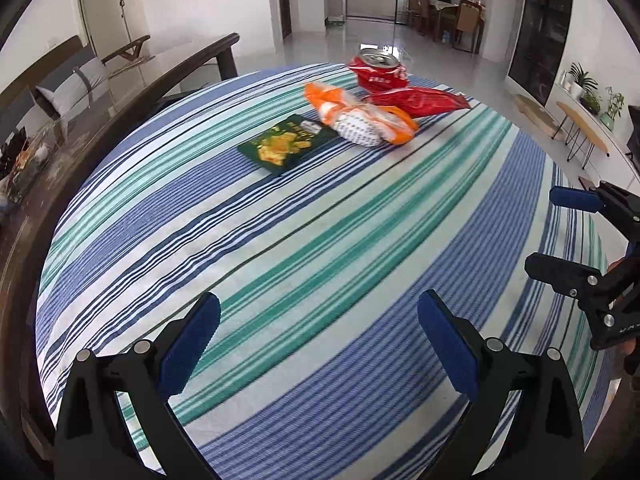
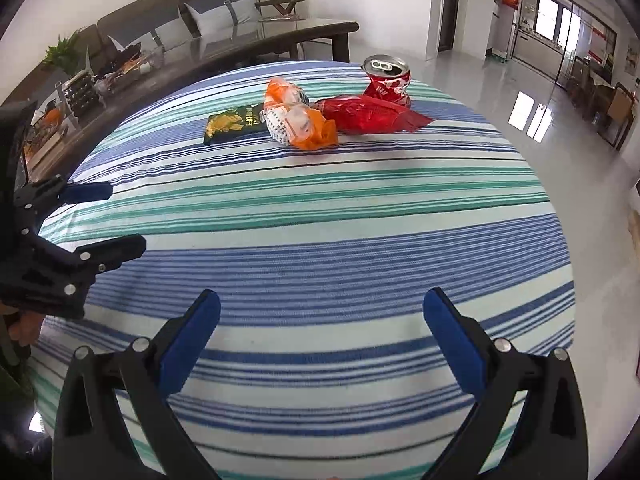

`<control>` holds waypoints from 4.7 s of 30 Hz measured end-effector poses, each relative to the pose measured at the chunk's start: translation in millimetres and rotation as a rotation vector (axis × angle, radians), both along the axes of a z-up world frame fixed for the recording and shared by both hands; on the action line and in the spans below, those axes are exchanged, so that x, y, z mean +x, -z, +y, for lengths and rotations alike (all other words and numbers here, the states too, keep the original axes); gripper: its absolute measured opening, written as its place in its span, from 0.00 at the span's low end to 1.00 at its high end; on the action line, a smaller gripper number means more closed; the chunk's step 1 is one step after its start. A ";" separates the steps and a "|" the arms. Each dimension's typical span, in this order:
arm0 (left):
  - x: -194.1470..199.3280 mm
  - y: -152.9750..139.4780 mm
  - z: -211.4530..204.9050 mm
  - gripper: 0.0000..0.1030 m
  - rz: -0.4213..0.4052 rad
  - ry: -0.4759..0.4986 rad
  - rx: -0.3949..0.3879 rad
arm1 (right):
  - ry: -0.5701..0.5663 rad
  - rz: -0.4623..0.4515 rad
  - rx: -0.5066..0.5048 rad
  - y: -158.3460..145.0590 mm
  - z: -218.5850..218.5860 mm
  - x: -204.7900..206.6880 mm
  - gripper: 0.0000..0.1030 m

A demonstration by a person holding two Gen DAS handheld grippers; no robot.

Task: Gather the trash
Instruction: 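Move both tools toward the green cracker packet and orange-white bag, then grasp the orange-white bag with the right tool, then grasp the green cracker packet with the left tool while the right tool lifts the orange-white bag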

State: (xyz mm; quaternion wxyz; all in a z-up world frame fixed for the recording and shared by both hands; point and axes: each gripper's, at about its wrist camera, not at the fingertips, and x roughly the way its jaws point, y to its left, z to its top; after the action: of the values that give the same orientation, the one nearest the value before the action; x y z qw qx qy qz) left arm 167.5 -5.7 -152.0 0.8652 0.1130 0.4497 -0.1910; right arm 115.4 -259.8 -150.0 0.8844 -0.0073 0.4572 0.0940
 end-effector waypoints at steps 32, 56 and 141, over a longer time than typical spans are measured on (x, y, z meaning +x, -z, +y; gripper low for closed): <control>4.7 18.9 11.3 0.96 0.014 0.008 -0.020 | 0.000 0.017 -0.052 14.4 8.0 10.8 0.96; 79.9 -8.8 -3.9 0.96 -0.006 0.231 0.035 | 0.000 0.018 -0.052 14.6 7.6 10.6 0.96; 53.3 20.0 59.9 0.95 0.017 -0.046 -0.033 | -0.207 0.052 0.008 -14.8 77.1 42.0 0.42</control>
State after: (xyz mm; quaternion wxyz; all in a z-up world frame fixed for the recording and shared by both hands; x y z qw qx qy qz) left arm 220.9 54.2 -172.0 0.8672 0.0864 0.4565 -0.1794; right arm 157.4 -182.6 -135.2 0.8579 -0.0486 0.4763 0.1868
